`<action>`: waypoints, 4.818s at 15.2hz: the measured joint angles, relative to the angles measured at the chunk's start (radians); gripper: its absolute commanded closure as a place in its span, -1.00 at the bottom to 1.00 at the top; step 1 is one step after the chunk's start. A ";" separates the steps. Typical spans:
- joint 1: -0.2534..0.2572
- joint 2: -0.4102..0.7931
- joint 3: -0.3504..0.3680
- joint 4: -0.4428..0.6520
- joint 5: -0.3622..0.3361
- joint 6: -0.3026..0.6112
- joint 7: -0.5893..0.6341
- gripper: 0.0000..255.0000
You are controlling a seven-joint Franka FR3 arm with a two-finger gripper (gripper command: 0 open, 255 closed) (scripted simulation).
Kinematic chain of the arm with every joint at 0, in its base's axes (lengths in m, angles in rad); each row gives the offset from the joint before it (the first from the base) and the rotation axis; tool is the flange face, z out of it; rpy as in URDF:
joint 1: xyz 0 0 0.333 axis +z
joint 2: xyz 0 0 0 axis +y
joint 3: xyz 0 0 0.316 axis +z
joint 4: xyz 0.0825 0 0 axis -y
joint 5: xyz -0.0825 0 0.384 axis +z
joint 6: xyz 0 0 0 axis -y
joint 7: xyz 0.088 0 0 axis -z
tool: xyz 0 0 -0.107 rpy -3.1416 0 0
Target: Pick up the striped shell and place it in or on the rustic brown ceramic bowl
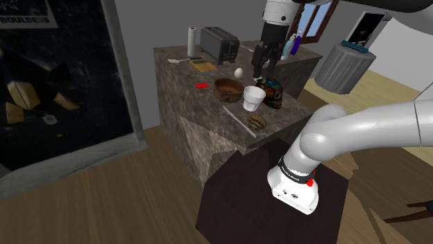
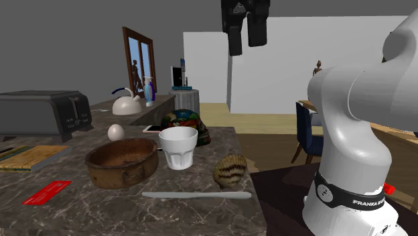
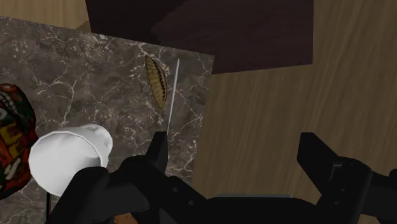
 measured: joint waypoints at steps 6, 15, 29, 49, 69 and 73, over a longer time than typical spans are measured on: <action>-0.020 -0.002 -0.082 -0.114 -0.012 0.100 -0.070 -1.00; -0.061 0.119 -0.292 -0.300 -0.041 0.362 -0.259 -1.00; -0.027 0.361 -0.450 -0.422 0.002 0.680 -0.427 -1.00; -0.098 0.208 -0.107 -0.542 -0.144 0.683 -0.016 -1.00; -0.156 0.334 0.330 -0.609 -0.300 0.750 0.686 1.00; -0.156 0.334 0.330 -0.609 -0.301 0.749 0.686 1.00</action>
